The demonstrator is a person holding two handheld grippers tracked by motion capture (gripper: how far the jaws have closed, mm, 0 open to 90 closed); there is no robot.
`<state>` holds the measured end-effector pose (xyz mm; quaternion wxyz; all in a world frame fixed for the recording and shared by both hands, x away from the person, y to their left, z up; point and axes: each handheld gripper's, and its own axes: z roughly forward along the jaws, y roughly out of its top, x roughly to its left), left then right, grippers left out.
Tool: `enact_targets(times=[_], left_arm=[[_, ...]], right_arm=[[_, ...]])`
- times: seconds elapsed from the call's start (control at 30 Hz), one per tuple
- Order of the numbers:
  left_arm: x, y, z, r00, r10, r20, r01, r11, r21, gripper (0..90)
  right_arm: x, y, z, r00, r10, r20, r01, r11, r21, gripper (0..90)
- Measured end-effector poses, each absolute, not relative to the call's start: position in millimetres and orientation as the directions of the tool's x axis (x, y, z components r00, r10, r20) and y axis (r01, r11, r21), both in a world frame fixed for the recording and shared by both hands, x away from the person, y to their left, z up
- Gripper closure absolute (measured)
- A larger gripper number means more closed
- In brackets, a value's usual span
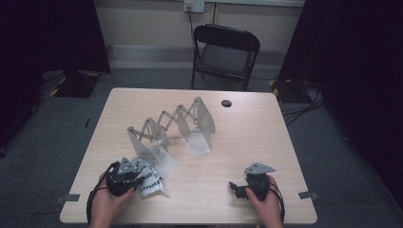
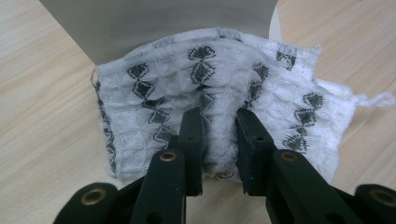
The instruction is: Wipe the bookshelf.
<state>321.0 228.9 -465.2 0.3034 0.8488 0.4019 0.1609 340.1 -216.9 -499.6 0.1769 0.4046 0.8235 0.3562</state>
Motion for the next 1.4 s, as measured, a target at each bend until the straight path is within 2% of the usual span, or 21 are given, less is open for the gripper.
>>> enact_targets(times=[0.33, 0.4, 0.63, 0.67, 0.77, 0.9, 1.2, 1.4], left_arm=[[317.4, 226.2, -472.9, 0.635, 0.772, 0.029, 0.581, -0.501, 0.641, 73.0], [314.9, 223.7, -473.4, 0.631, 0.775, 0.005, 0.591, -0.485, 0.644, 72.3], [304.3, 211.5, -475.8, 0.629, 0.777, -0.038, 0.598, -0.451, 0.663, 57.4], [302.5, 209.6, -476.1, 0.628, 0.777, -0.044, 0.598, -0.446, 0.666, 57.4], [300.1, 208.1, -475.2, 0.636, 0.771, -0.04, 0.589, -0.451, 0.67, 43.5], [297.9, 211.5, -467.7, 0.638, 0.769, -0.035, 0.572, -0.442, 0.691, 37.5], [305.5, 245.2, -446.5, 0.57, 0.821, -0.025, 0.558, -0.365, 0.745, 34.8], [323.1, 249.9, -473.5, 0.554, 0.827, -0.096, 0.63, -0.341, 0.698, 35.2]], right_arm=[[340.1, -217.0, -499.6, -0.61, 0.792, -0.003, 0.54, 0.419, 0.73, 12.0], [340.1, -217.0, -499.6, -0.61, 0.792, -0.003, 0.54, 0.419, 0.73, 12.0], [340.0, -216.9, -499.6, -0.61, 0.792, -0.003, 0.54, 0.419, 0.73, 12.0], [340.0, -216.9, -499.6, -0.611, 0.792, -0.003, 0.54, 0.419, 0.73, 12.0], [340.0, -216.9, -499.6, -0.61, 0.792, -0.003, 0.54, 0.419, 0.73, 12.0], [339.4, -216.8, -499.5, -0.608, 0.794, -0.002, 0.543, 0.417, 0.729, 12.0], [338.7, -216.6, -499.5, -0.607, 0.795, -0.002, 0.543, 0.416, 0.729, 12.0], [338.6, -216.7, -499.5, -0.608, 0.794, -0.002, 0.543, 0.417, 0.729, 12.0]])
